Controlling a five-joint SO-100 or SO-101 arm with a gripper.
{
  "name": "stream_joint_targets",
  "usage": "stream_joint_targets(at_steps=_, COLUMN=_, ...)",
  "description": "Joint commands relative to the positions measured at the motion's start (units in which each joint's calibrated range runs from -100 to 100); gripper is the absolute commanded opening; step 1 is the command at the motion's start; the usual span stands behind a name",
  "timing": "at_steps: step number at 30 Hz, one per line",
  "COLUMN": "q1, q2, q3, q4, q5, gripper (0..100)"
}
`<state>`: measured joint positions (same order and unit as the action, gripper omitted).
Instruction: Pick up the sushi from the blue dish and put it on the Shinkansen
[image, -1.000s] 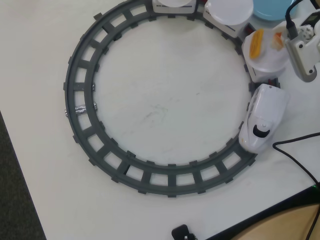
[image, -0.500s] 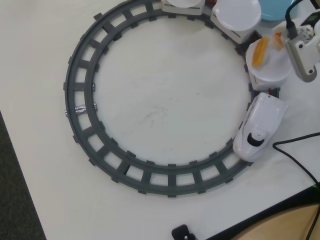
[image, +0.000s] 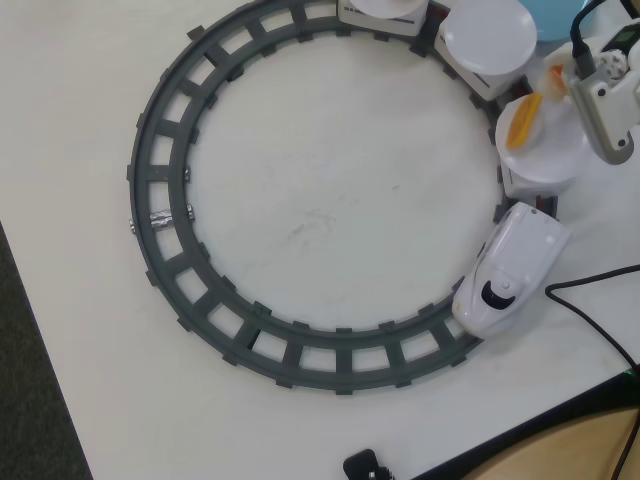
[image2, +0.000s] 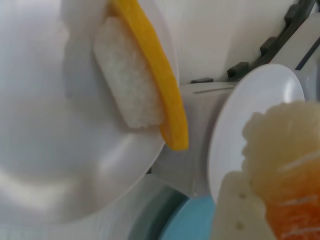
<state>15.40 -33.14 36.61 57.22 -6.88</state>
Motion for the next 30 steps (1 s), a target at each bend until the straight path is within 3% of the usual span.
stream_joint_targets(at_steps=1, q1=-0.35, q2=-2.14, q3=-0.34, q4=-0.95, q5=0.22, gripper=2)
stream_joint_targets(at_steps=30, q1=-4.57, q2=-2.14, q3=6.84, q4=-6.34, q5=0.22, gripper=2)
